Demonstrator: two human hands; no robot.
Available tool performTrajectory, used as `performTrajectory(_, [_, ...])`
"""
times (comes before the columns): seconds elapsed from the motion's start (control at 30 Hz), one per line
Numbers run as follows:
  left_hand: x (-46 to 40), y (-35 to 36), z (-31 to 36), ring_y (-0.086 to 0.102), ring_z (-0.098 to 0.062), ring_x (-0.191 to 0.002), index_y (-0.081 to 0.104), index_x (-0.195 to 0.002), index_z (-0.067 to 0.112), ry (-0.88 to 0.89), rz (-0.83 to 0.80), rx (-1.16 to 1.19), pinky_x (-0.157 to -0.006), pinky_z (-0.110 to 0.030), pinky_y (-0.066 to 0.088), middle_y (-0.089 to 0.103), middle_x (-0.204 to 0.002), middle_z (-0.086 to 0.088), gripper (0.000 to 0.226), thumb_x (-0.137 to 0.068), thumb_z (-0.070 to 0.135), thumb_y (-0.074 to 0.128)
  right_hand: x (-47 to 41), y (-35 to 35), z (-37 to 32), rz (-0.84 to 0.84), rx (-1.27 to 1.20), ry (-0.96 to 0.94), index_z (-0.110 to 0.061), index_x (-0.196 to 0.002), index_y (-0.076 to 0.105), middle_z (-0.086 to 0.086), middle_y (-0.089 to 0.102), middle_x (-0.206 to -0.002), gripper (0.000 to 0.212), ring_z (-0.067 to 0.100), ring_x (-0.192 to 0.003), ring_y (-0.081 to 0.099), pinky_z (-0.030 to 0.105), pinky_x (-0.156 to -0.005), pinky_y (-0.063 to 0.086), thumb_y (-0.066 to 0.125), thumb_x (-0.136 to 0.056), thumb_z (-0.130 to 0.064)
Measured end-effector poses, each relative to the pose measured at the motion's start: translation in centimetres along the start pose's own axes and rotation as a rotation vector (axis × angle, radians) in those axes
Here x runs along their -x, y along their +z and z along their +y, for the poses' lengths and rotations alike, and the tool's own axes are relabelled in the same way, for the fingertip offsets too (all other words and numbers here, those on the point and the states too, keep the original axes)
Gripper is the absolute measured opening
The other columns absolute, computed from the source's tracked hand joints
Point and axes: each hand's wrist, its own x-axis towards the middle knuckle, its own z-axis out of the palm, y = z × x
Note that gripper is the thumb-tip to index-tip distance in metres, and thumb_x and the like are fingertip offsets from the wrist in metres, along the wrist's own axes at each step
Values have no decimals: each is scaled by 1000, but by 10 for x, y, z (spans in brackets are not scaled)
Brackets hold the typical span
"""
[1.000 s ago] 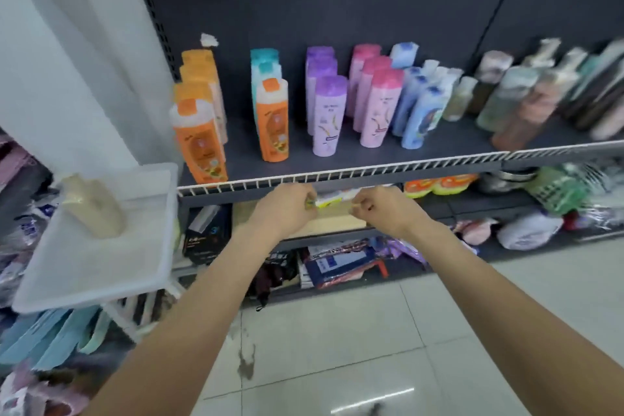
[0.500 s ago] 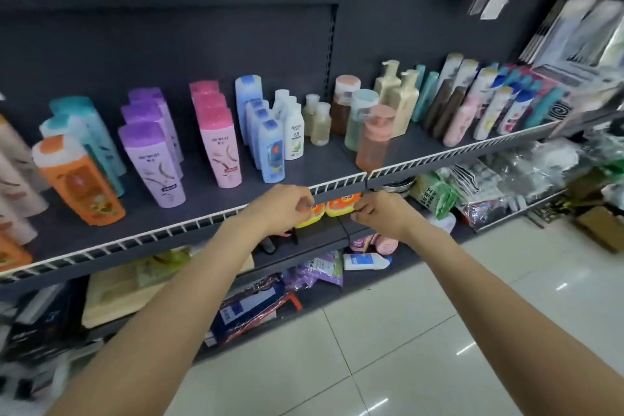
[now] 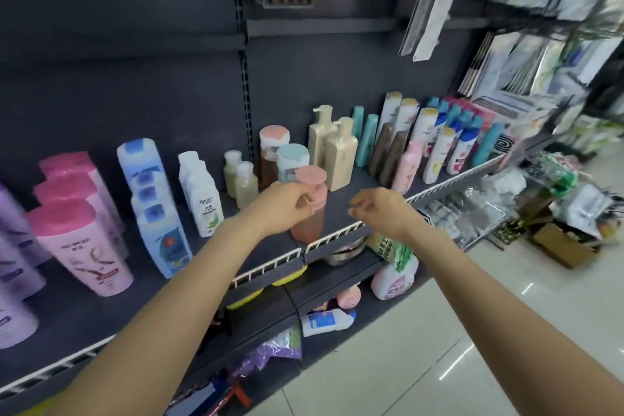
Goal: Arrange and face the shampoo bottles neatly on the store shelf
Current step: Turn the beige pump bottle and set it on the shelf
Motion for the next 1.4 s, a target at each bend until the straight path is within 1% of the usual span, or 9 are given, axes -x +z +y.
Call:
performTrajectory(0.07, [-30,-4,5,56,-13,-92,60,-103,23,13,14,-3,-89,-25,45,61,-101,6,14,-90,20,55,-22,-12,12,11,-5,6,-15,-114,64,4,67,-109,29,21,-104,60,32,-90,47,58,-90,-31])
performTrajectory(0.17, [-72,-9,10,57,-13,-100,62,-113,21,-20,36,-7,-92,-32,47,63,-108,5,25,-90,23,54,-56,-25,31,35,-15,-7,-16,-117,63,3,65,-110,30,21,-104,59,33,-90,47,57,-90,-30])
performTrajectory(0.33, [-138,-6,12,59,-12,-99,63,-110,22,-57,56,-31,-92,-32,47,66,-106,4,21,-89,26,59,-121,-44,64,78,34,-118,-14,-120,62,9,63,-110,33,23,-98,59,29,-85,44,59,-90,-28])
performTrajectory(0.6, [-217,9,9,59,-14,-101,60,-116,17,-281,215,-1,-92,-33,48,63,-110,2,26,-90,22,59,-234,-68,103,-13,-17,-370,-16,-123,60,4,56,-110,32,16,-96,56,23,-85,41,57,-92,-24])
performTrajectory(0.8, [-236,24,2,52,-18,-110,54,-125,18,-409,411,-41,-92,-27,42,56,-118,-3,36,-90,26,58,-281,-64,106,-44,-65,-601,-17,-136,48,1,44,-133,46,17,-125,39,25,-107,30,57,-91,-18])
performTrajectory(0.93, [-226,28,-12,44,-23,-121,47,-133,20,-534,415,-204,-100,-40,40,48,-132,-1,48,-89,36,58,-303,-50,104,-106,22,-561,-17,-147,28,4,28,-147,61,24,-133,28,33,-109,30,55,-93,-22])
performTrajectory(1.03, [-216,33,-22,42,-26,-121,41,-138,22,-612,340,-279,-100,-41,38,43,-139,-2,56,-88,41,56,-314,-43,104,-122,-8,-521,-10,-147,28,7,29,-145,61,25,-133,32,34,-111,30,56,-93,-20])
performTrajectory(1.17, [-210,41,-28,39,-24,-126,41,-137,21,-650,240,-321,-101,-41,38,42,-139,-1,54,-90,45,51,-319,-41,108,-67,-94,-507,-6,-138,44,7,39,-135,53,23,-125,42,26,-108,31,62,-90,-17])
performTrajectory(1.4, [-208,45,-33,38,-23,-126,41,-135,19,-635,216,-310,-102,-40,38,43,-136,-2,55,-87,41,54,-302,-42,110,-4,-224,-473,-13,-119,59,5,56,-109,37,21,-95,56,25,-80,41,69,-85,-23])
